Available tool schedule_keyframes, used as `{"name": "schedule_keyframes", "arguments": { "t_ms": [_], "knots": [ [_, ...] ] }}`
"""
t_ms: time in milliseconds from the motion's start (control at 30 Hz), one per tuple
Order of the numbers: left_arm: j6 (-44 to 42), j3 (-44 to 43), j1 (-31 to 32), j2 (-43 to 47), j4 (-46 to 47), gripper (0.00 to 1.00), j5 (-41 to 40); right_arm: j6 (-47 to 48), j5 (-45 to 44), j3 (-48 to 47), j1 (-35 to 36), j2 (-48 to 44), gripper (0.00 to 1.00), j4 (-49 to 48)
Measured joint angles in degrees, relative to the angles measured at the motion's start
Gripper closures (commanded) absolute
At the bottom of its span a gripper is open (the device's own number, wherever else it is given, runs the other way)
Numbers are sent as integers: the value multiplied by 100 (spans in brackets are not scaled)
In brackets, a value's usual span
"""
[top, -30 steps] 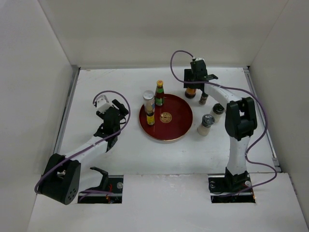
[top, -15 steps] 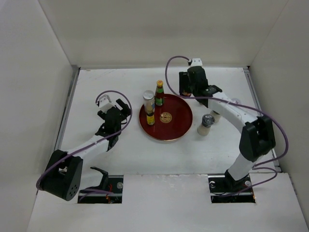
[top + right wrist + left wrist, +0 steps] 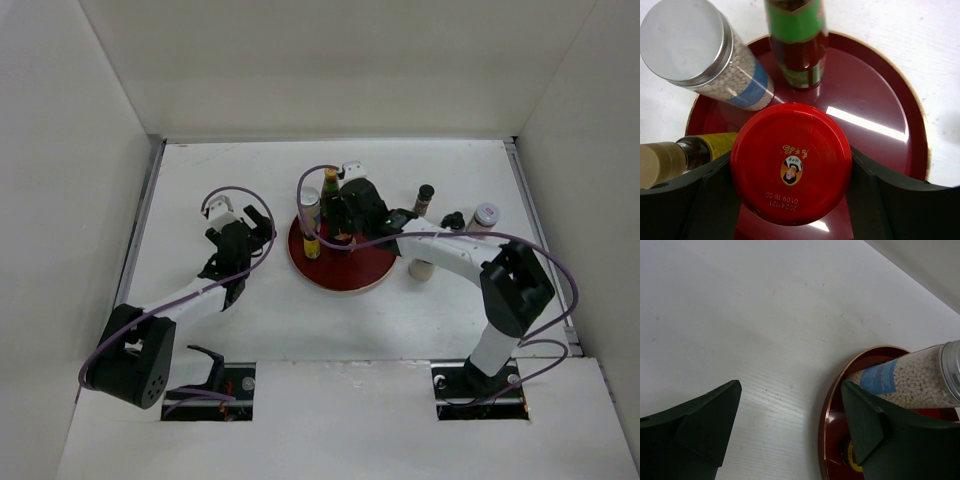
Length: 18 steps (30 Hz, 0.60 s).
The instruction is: Organize the condiment bottles
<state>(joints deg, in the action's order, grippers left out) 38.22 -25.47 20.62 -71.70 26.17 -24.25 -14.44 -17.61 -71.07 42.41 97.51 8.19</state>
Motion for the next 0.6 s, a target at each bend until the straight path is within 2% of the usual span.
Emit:
{"name": "schedule_keyframes", "arguments": {
  "t_ms": [233,400,600],
  "knots": [
    [15,0,-31,0,181,20,175,-35,-15,-153,42,363,45,-66],
    [15,0,-37,0,199,19,208,-35,-101,-201,52,538,21,-227],
    [17,0,-37,0,254,19,247,-39,-269,-297,61,363,7,-229]
  ]
}}
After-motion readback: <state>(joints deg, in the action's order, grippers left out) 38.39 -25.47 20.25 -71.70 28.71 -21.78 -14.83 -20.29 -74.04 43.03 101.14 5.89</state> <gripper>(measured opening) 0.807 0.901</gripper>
